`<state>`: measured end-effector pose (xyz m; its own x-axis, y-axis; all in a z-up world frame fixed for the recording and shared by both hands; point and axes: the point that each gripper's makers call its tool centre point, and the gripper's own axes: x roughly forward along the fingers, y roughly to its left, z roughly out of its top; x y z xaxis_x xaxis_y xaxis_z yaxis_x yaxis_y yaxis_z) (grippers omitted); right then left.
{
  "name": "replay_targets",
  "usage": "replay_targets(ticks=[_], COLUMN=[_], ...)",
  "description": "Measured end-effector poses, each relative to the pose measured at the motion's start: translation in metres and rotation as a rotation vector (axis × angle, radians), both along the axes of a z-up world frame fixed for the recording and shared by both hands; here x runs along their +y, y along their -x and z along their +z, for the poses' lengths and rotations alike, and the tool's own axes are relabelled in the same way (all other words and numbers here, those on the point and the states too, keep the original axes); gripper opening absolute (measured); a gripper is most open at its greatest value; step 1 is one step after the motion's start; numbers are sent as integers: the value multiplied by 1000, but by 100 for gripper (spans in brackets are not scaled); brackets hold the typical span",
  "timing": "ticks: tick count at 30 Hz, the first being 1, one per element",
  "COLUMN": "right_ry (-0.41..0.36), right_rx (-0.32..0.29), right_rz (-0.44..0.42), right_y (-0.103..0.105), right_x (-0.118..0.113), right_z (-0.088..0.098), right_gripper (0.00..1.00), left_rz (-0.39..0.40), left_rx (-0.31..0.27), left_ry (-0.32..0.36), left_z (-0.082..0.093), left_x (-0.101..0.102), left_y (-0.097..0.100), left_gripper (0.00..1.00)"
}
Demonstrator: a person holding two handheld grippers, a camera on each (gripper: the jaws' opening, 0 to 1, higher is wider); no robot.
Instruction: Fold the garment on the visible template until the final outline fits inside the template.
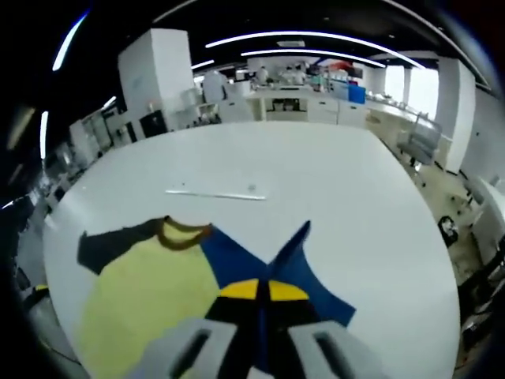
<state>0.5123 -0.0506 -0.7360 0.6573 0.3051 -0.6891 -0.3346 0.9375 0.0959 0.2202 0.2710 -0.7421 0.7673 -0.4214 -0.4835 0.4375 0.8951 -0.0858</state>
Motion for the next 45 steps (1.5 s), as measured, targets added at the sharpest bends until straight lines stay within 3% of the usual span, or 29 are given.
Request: replay_targets(ticks=[8,10,23,30,34,45], right_ry=[30,48,90,95,89,72], right_rx=[-2,-5,-19,-15,-13,-25], right_rz=[72,88,205,271,294,360], right_y=[-14,-2,-13,2,-5,5], right_x=[33,43,95,127,142,175], right_z=[-2,0,6,5,3,9], right_gripper=[0,0,0,0,0,0], left_rz=[-1,0,-4,0,-1,9], left_rx=[5,5,8,11,15,18], left_ry=[-2,-3,2,0,-6,-3], left_z=[-2,-3,-7,-7,-6,-3], left_x=[2,2,12,12,9,2], left_y=[1,1,1,1,2,5], left_gripper=[98,98,97,97,97,97])
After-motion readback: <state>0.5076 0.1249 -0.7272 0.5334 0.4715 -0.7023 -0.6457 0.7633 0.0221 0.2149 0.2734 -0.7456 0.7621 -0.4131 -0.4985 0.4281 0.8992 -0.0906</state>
